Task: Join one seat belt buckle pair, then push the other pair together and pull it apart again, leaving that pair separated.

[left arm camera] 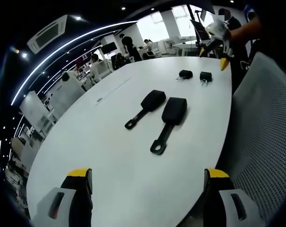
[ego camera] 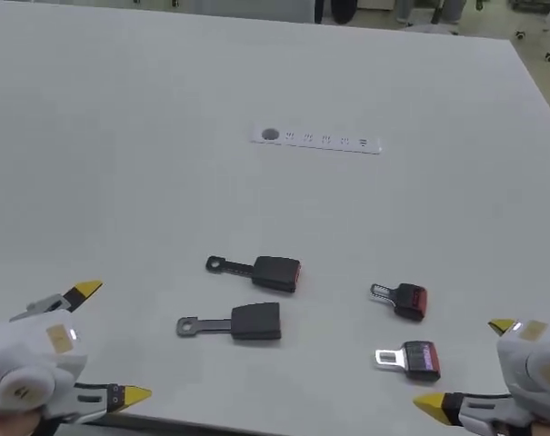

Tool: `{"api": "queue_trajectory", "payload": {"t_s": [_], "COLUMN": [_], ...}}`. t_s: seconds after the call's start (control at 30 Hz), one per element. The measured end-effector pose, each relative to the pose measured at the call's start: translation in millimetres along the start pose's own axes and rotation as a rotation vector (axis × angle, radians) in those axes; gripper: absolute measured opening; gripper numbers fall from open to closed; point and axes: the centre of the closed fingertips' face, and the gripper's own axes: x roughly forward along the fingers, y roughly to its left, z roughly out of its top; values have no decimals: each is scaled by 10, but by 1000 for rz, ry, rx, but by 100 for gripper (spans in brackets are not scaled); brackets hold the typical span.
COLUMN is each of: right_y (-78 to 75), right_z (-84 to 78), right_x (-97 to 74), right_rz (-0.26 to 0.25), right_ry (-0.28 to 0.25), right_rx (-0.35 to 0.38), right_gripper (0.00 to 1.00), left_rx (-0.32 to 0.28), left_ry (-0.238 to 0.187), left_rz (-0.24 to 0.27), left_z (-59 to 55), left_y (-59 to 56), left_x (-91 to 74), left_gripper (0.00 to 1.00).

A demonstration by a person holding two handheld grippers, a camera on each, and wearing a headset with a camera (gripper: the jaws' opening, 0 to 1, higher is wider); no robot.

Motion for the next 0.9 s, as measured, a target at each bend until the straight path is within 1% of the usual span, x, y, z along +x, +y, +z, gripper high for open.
{"api": "queue_trajectory", "payload": {"t_s": [0.13, 0.27, 0.43, 0.53, 0.63, 0.9], "right_y": [15, 16, 28, 23, 23, 38], "right_z": [2, -56, -78, -75, -46, -35], "right_x": [-6, -10, -29, -41, -56, -57], "right_rz": [6, 10, 14, 16, 23, 29], "right_ry": [1, 16, 26, 27, 16, 18], "right_rx": [-8, 4, 10, 18, 28, 1], "right_gripper": [94, 93, 90, 88, 85, 85], "left_rx": [-2, -1, 2, 2, 6, 2], "left_ry": [2, 5, 8, 10, 12, 12], "left_rz": [-1, -5, -9, -12, -16, -15], "left_z": [-9, -19, -26, -30, -34, -30], "left_y": [3, -4, -11, -18, -28, -23], "left_x": [0, 7, 9, 10, 9, 1], "left_gripper": [100, 100, 99, 99, 99, 99]}}
